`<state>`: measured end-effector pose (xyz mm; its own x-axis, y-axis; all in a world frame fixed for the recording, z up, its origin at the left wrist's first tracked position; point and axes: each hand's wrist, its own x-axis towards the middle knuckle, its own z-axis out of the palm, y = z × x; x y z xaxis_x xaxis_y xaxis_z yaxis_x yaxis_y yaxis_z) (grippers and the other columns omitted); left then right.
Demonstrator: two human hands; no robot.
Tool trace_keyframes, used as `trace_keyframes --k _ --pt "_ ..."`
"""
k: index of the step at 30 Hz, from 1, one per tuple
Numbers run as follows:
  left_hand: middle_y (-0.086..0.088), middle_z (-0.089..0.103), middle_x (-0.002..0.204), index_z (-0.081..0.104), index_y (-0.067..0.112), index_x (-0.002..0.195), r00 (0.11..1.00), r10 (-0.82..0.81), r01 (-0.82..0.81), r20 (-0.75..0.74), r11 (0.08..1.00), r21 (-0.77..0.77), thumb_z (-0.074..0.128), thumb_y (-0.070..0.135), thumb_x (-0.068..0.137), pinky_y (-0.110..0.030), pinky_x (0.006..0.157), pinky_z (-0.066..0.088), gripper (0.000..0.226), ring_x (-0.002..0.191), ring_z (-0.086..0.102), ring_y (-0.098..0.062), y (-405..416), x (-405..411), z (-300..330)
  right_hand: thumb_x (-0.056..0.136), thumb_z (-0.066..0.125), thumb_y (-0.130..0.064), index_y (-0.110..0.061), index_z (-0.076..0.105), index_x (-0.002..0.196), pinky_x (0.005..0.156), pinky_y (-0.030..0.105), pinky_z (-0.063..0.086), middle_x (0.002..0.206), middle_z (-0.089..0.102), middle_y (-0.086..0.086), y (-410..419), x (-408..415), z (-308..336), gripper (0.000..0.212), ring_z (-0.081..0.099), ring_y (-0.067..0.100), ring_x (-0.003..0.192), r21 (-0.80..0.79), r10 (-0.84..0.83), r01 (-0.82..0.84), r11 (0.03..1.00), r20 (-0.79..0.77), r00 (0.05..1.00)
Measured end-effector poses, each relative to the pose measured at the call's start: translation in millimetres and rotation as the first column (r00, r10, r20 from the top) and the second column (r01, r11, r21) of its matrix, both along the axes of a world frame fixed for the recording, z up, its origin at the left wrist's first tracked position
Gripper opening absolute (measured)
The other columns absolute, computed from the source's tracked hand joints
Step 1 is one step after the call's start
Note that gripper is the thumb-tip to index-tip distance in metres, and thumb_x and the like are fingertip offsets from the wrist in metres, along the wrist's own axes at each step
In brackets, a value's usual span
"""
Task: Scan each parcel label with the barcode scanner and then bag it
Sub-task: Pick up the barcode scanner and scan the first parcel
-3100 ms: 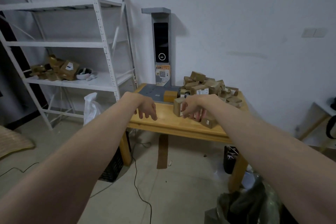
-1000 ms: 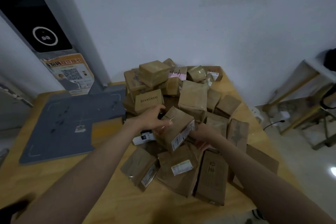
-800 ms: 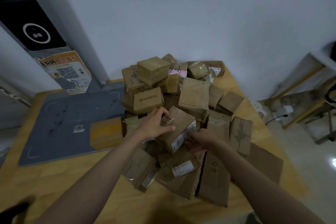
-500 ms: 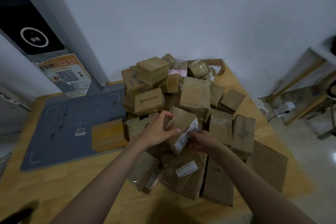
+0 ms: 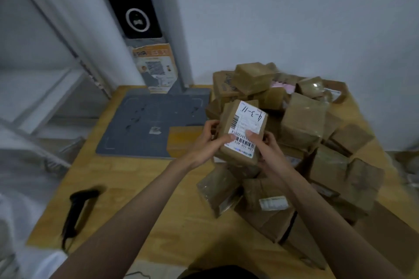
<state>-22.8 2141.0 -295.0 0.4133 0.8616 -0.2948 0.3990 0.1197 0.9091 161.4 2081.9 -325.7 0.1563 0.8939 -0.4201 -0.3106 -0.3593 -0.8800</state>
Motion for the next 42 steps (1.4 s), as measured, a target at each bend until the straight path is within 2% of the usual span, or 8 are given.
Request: trace_keyframes --k 6,14,17,22,28,35,40,42 --pt "0.005 0.060 0.124 0.037 0.029 0.134 0.976 0.208 -0.203 0.065 0.977 -0.069 0.064 0.056 0.083 -0.045 0.093 0.056 0.065 0.108 0.065 -0.014 -14.0 -72.3 0.2 0.086 0.072 -0.047 -0.043 0.036 0.133 0.095 0.052 0.055 0.113 0.075 -0.006 15.1 -68.6 2.9 0.059 0.072 0.017 0.104 0.066 0.219 -0.215 0.974 -0.054 0.974" --pt "0.007 0.062 0.126 0.043 0.023 0.137 0.942 0.336 -0.331 0.017 0.936 -0.116 0.060 0.050 0.093 -0.025 0.075 0.058 0.054 0.096 0.070 -0.002 -38.2 -157.9 -23.7 0.082 0.072 -0.059 -0.039 0.034 0.139 0.096 0.049 0.055 0.113 0.073 -0.010 16.2 -151.8 -13.8 0.072 0.070 0.014 0.106 -0.008 0.322 -0.322 0.947 0.047 0.946" --pt "0.008 0.064 0.126 0.052 0.023 0.134 0.942 0.335 -0.334 -0.007 0.939 -0.085 0.060 0.049 0.093 -0.026 0.080 0.059 0.049 0.098 0.070 -0.004 -39.2 -182.5 -30.6 0.082 0.071 -0.060 -0.041 0.035 0.134 0.091 0.045 0.058 0.098 0.076 -0.015 15.6 -175.5 -23.5 0.066 0.072 0.010 0.097 -0.056 0.319 -0.315 0.947 0.068 0.945" --pt "0.008 0.062 0.131 0.042 0.032 0.146 0.959 0.279 -0.282 -0.044 0.956 -0.085 0.060 0.056 0.091 -0.035 0.093 0.057 0.063 0.108 0.068 -0.009 -40.6 -228.8 -49.7 0.079 0.072 -0.062 -0.035 0.039 0.135 0.095 0.049 0.056 0.112 0.072 -0.009 13.5 -224.1 -43.9 0.070 0.070 0.014 0.103 -0.127 0.263 -0.249 0.960 0.114 0.958" --pt "0.019 0.056 0.101 0.057 0.027 0.129 0.970 0.168 -0.182 -0.177 0.981 -0.070 0.058 0.032 0.099 -0.001 0.068 0.045 0.031 0.084 0.060 0.014 -43.9 -289.9 -74.5 0.086 0.068 -0.056 -0.033 0.049 0.131 0.082 0.043 0.060 0.107 0.074 -0.005 -2.3 -289.1 -73.3 0.054 0.073 0.016 0.096 -0.263 0.251 -0.220 0.939 0.090 0.964" --pt "-0.001 0.045 0.123 0.056 0.029 0.138 0.964 0.060 -0.107 -0.259 0.980 -0.170 0.071 0.050 0.085 -0.028 0.087 0.058 0.059 0.105 0.060 -0.018 -38.8 -342.8 -131.9 0.095 0.060 -0.045 -0.034 0.050 0.137 0.092 0.045 0.054 0.125 0.066 -0.002 -23.3 -335.8 -111.5 0.045 0.063 0.020 0.110 -0.376 0.296 -0.249 0.893 0.072 0.953" --pt "-0.001 0.045 0.126 0.047 0.024 0.144 0.957 0.107 -0.157 -0.269 0.973 -0.170 0.071 0.031 0.089 -0.015 0.078 0.053 0.060 0.112 0.057 -0.017 -34.6 -357.1 -158.3 0.099 0.058 -0.032 -0.029 0.031 0.147 0.091 0.048 0.052 0.122 0.061 0.001 -9.5 -357.7 -128.4 0.055 0.060 0.024 0.110 -0.470 0.331 -0.239 0.850 0.122 0.936" --pt "0.000 0.050 0.130 0.047 0.025 0.144 0.953 0.121 -0.174 -0.277 0.970 -0.173 0.069 0.031 0.090 -0.023 0.086 0.056 0.059 0.118 0.056 -0.019 -26.7 -362.3 -166.5 0.098 0.061 -0.027 -0.020 0.027 0.146 0.087 0.045 0.057 0.121 0.059 0.004 0.9 -367.8 -133.3 0.059 0.062 0.025 0.109 -0.486 0.303 -0.204 0.850 0.134 0.943"
